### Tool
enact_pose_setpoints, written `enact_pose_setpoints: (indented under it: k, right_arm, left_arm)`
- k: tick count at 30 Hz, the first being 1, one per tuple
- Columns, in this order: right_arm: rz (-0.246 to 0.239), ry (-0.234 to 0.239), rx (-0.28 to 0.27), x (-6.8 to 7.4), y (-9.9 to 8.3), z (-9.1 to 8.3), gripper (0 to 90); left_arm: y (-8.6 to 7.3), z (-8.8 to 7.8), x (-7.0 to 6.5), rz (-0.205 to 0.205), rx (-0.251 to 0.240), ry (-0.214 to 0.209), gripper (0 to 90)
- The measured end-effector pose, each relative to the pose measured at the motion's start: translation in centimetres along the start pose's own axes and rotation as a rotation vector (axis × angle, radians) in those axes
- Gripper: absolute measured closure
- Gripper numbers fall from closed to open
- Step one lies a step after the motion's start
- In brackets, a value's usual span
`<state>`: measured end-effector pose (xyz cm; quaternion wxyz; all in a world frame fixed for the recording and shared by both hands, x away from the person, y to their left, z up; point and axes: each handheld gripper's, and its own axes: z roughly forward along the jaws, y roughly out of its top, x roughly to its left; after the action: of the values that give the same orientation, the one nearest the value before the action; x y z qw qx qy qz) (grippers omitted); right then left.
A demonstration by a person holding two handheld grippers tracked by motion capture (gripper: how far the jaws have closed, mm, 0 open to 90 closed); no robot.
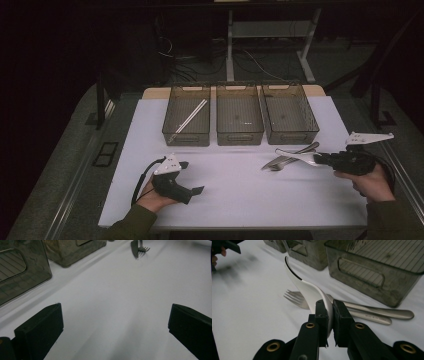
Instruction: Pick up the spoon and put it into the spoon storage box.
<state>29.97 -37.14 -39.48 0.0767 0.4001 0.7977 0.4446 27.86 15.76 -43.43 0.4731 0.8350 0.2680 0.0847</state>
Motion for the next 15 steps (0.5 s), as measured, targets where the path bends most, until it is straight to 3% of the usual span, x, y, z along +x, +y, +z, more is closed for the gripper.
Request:
enact_pose_setpoints:
  k: [15]
  right_arm:
    - [0.012, -0.016, -0.043, 0.4, 3.4, 1.3, 82.9]
  left_arm:
    - [0.0, 0.1, -0.1, 0.003, -0.008, -0.007, 0.0]
